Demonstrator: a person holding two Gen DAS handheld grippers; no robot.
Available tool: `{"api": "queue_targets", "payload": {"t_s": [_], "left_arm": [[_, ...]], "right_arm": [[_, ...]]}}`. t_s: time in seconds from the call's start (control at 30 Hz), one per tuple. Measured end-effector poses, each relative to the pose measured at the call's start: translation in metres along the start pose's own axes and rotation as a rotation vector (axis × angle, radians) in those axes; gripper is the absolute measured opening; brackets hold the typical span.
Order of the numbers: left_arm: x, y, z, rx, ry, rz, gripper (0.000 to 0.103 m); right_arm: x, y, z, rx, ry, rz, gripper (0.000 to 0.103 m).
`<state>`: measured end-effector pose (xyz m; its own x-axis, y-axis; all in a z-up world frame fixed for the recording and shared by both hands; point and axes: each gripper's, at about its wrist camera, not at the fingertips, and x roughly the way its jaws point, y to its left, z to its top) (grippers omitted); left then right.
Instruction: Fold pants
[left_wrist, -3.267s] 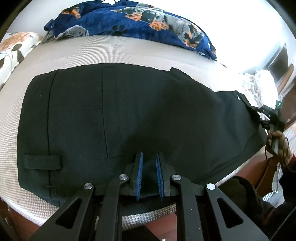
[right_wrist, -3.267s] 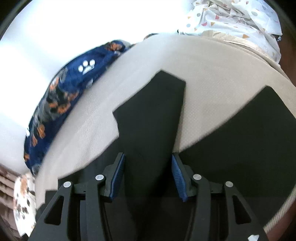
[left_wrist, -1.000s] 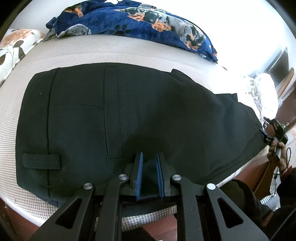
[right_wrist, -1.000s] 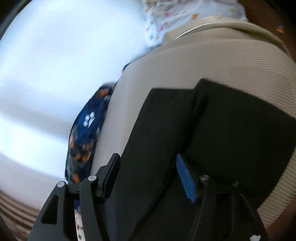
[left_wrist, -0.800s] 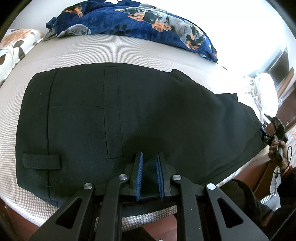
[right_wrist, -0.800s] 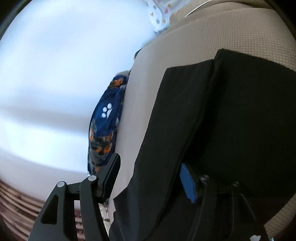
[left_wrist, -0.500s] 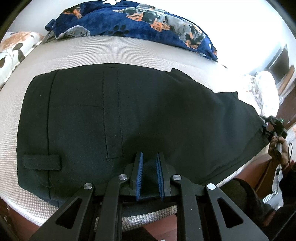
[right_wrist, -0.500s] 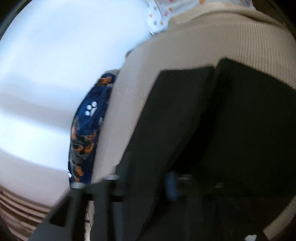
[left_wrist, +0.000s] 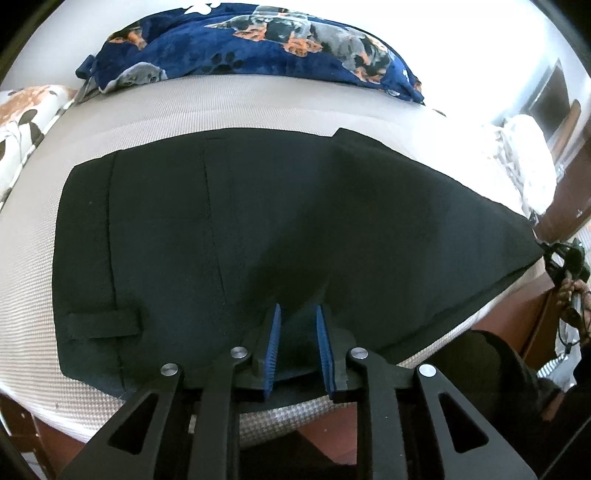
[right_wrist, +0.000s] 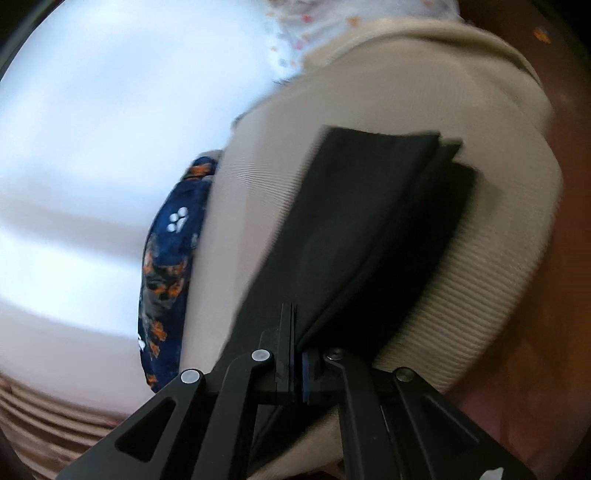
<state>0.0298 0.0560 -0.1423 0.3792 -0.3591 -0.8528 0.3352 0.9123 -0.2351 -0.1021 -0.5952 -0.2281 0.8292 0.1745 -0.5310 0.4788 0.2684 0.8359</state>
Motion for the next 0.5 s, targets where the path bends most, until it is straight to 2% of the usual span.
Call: {"api": "queue_targets", "payload": {"t_s": [0.1,0.27,0.33,0.4,0.43,0.5], "left_arm": [[-0.001,0.0,0.0,0.001,-0.002,0.007,0.022],[-0.001,0.002,-0.001,-0.013,-0.008,0.002,0.023],[-0.001,0.002,-0.003,-0.013,-0.013,0.001,0.023],[-0.001,0.002,-0.003,-0.018,-0.016,-0.001,0.023],[-0.001,0.003,-0.003,-0.02,-0.017,-0.004,0.023],[-0.002,0.004,-0.004,-0.023,-0.016,-0.008,0.023]], "right_arm": [[0.004,-0.007,-0.001,0.007,-0.004,0.023,0.004],[0.004,0.005,0.006,-0.039,-0.015,0.053,0.005],[0.004,0.01,0.008,-0.075,-0.019,0.035,0.005],[0.009,-0.002,0.009,-0.063,-0.001,-0.006,0.005],[0.008,-0.011,0.009,-0.03,-0.002,0.027,0.0],[0.008,-0.016,0.009,-0.02,-0.005,0.055,0.0]]}}
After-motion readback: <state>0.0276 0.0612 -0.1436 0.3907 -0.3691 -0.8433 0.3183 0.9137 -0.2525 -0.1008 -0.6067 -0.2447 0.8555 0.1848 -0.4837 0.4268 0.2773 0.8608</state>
